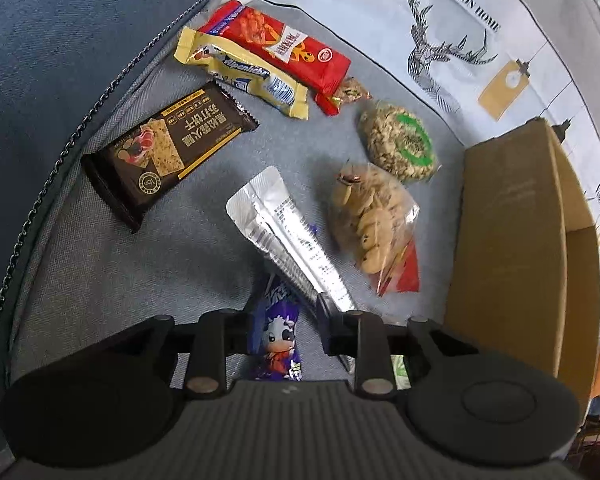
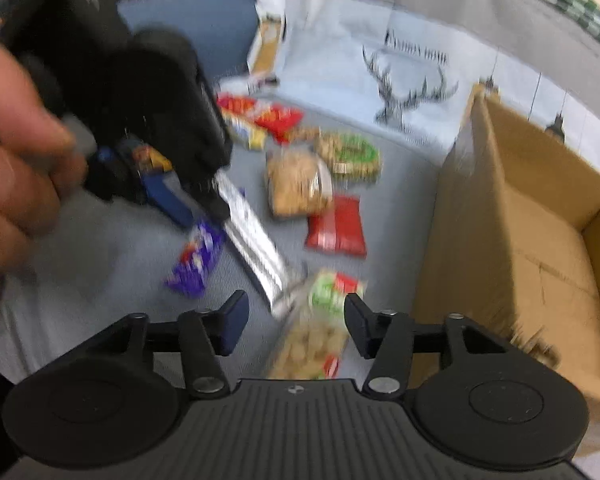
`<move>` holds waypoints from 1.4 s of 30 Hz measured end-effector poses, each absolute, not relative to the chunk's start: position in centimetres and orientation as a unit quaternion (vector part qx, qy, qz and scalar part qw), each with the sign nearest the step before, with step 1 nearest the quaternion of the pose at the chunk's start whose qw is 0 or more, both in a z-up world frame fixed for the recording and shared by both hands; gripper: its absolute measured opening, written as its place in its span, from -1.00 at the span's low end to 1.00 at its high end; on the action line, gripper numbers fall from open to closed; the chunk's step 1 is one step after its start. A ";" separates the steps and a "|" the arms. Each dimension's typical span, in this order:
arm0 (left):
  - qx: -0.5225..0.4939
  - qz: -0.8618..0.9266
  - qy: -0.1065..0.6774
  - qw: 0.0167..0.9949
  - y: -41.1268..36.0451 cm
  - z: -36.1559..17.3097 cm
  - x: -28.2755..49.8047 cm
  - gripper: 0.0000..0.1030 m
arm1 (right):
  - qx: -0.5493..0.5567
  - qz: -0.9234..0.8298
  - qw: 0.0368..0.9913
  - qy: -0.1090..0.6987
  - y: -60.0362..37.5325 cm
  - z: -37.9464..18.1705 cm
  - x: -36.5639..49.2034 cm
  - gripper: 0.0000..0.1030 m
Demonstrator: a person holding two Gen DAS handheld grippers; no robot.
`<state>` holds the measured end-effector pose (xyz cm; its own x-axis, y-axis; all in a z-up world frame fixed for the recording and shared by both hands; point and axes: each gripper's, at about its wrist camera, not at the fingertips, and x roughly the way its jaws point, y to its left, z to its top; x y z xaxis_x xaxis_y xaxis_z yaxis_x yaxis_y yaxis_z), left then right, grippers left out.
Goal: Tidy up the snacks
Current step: 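Grasp the purple candy with the left tool while the right tool grasps the white-green peanut bag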
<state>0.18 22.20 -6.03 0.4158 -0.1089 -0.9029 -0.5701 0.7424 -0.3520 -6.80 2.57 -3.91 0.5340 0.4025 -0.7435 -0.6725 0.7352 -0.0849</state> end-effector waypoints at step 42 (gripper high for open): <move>-0.372 0.100 0.490 0.782 22.7 -6.1 1.3 -0.69 | -0.131 0.286 0.858 0.405 3.2 -7.8 -4.2 -0.25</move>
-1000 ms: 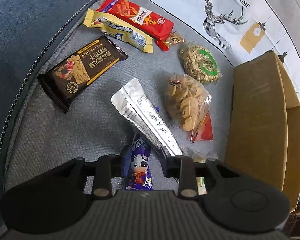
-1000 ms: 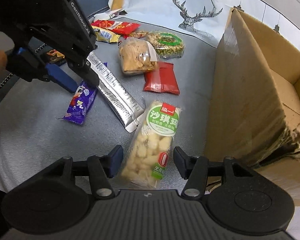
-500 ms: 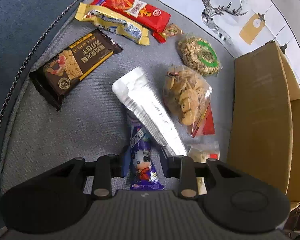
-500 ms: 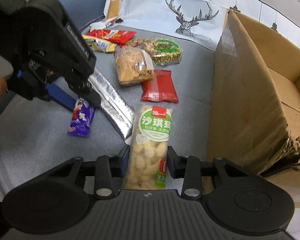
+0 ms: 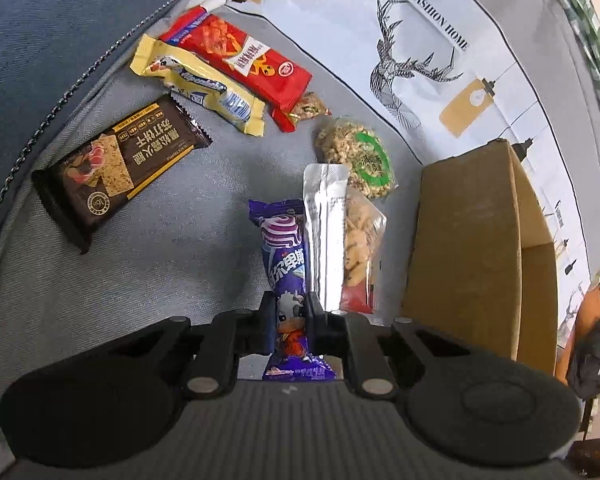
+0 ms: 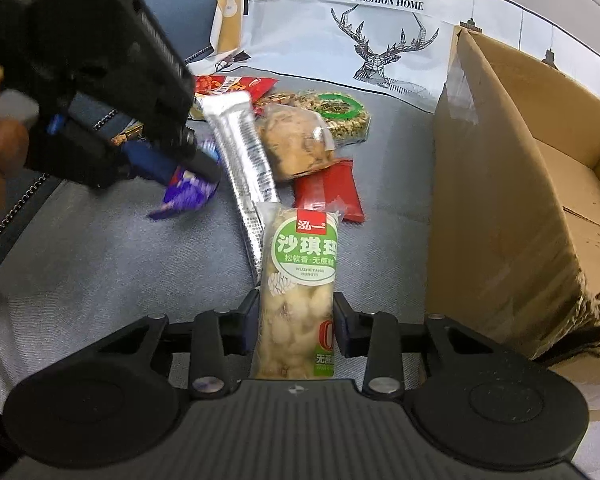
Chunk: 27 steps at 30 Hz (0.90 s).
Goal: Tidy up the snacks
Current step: 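Grasp the purple candy with the left tool while the right tool grasps the white-green peanut bag, then lift the purple candy with the left tool while the right tool carries the peanut bag over the box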
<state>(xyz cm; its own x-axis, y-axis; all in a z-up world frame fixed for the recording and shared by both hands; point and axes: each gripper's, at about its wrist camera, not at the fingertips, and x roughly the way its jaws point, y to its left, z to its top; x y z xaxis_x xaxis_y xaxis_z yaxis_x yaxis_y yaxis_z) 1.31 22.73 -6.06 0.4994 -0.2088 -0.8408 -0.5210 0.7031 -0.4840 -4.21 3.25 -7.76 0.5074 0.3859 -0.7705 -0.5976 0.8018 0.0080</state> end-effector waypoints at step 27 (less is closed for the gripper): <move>-0.303 0.129 0.543 0.773 21.0 -8.4 3.1 -0.69 | -0.132 0.278 0.853 0.422 3.6 -8.7 -3.7 -0.25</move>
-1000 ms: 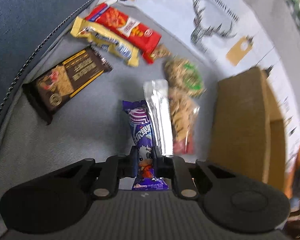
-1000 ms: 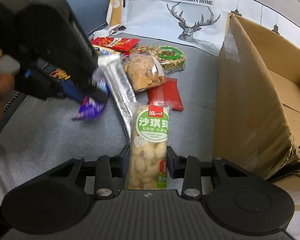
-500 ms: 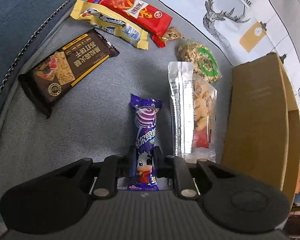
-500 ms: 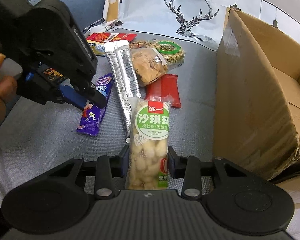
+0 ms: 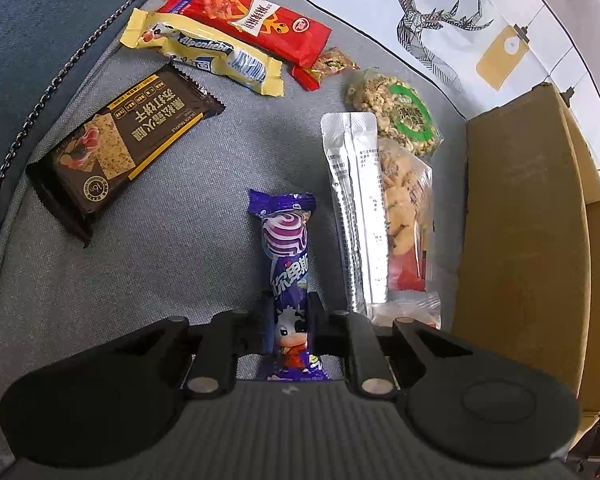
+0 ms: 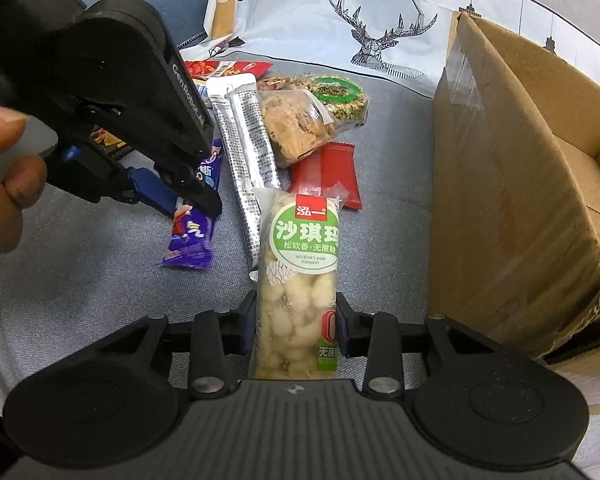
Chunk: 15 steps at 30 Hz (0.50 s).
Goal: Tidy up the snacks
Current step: 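Lift the purple candy with the left tool while the right tool carries the peanut bag over the box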
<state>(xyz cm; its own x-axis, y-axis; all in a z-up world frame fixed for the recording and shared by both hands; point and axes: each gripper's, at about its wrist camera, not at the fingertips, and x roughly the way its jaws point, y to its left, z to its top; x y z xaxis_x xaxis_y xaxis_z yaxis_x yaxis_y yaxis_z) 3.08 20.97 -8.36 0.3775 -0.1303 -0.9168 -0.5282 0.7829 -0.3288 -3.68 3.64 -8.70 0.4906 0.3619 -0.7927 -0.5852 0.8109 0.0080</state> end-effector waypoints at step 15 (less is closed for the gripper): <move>-0.382 0.087 0.410 0.824 22.2 -3.7 2.5 -0.73 | -0.094 0.284 0.891 0.342 2.4 -2.6 -4.3 -0.26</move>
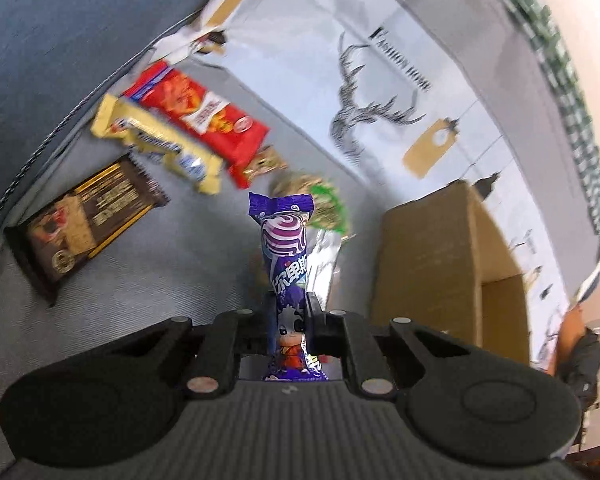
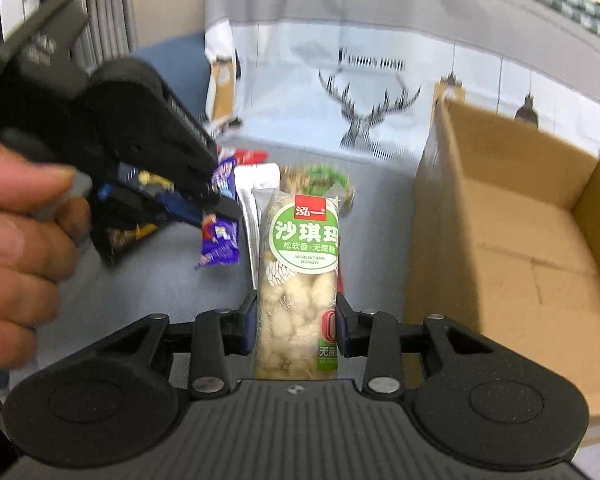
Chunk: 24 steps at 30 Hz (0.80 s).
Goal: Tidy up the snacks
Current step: 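Lift the purple candy with the left tool while the right tool carries the peanut bag over the box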
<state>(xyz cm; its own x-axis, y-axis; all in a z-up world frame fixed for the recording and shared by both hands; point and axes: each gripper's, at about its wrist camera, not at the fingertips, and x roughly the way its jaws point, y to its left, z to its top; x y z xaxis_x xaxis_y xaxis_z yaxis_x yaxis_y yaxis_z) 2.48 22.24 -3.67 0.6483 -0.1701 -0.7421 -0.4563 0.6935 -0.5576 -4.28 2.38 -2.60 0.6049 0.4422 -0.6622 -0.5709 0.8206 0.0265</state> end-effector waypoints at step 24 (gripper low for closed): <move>-0.352 -0.069 0.290 0.887 10.8 3.0 7.6 -0.73 | 0.042 0.107 0.946 0.304 -13.4 2.5 8.0 -0.26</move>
